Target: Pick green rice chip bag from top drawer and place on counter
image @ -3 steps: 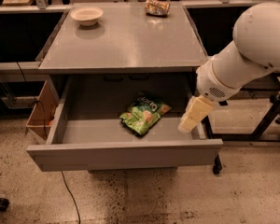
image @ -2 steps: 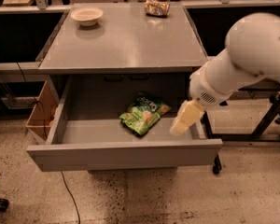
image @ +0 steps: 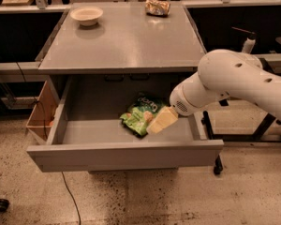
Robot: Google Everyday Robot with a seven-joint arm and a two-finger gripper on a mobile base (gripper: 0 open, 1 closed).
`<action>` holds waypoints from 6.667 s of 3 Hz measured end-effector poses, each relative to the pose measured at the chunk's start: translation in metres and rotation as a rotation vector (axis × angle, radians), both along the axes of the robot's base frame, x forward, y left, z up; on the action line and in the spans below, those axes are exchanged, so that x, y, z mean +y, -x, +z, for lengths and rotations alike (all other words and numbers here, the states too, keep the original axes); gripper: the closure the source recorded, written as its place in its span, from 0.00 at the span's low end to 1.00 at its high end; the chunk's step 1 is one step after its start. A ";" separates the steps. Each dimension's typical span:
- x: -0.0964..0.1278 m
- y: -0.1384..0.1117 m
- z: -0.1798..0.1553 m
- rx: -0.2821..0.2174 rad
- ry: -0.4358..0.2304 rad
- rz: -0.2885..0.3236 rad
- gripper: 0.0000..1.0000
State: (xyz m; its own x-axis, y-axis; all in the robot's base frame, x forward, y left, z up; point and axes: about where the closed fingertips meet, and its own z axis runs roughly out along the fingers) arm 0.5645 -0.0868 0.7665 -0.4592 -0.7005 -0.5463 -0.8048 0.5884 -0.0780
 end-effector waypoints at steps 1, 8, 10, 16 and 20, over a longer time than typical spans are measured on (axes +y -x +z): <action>0.019 -0.038 -0.041 0.015 -0.074 -0.123 0.00; 0.075 -0.117 -0.124 -0.121 -0.082 -0.153 0.96; 0.082 -0.080 -0.073 -0.120 -0.121 -0.036 1.00; -0.050 -0.062 0.049 -0.043 0.139 0.038 1.00; -0.052 -0.008 0.057 0.156 -0.017 0.136 1.00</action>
Offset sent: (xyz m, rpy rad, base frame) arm 0.0872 0.0488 -0.1008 0.1497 -0.0094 -0.2489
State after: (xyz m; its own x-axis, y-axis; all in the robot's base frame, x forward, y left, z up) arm 0.5726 -0.1388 0.8234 -0.4410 -0.7533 -0.4879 -0.8785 0.4736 0.0627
